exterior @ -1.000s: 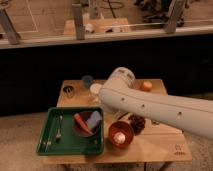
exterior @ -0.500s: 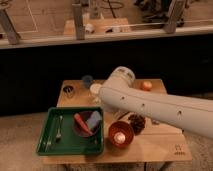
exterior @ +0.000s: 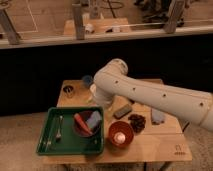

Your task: Place pepper in tray

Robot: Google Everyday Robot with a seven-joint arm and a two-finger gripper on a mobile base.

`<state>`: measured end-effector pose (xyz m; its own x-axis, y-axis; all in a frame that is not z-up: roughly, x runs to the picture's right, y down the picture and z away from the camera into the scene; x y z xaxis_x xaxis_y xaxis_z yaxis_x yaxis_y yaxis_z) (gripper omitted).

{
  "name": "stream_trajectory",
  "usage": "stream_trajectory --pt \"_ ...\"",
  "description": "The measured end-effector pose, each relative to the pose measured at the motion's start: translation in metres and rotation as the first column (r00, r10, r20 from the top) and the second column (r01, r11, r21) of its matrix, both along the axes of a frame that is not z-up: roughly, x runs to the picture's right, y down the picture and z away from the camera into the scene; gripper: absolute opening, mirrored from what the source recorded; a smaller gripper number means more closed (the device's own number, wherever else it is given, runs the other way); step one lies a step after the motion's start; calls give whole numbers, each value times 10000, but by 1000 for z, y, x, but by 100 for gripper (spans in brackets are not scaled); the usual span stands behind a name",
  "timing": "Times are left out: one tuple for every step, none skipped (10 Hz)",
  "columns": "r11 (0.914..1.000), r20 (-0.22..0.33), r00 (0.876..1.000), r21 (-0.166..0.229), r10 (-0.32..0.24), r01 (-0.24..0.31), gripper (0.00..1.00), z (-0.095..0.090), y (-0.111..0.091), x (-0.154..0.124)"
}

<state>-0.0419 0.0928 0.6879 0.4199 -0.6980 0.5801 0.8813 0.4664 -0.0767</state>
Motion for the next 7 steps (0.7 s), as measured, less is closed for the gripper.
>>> stream_trajectory --pt "9995 121 9994 -50 -324 325 80 4 -1 -17" --pt "9990 141 9989 -57 -447 448 80 5 -2 -24" --pt "9988 113 9988 -89 -473 474 80 5 -1 -24" --pt "9990 99 9990 -89 -447 447 80 6 -2 -22" --pt "9990 91 9990 -90 -436 437 80 6 -2 -22" --pt "9989 107 9989 -88 -451 452 80 6 -2 -23" --pt "9988 82 9988 -90 -483 484 80 6 -2 -24"
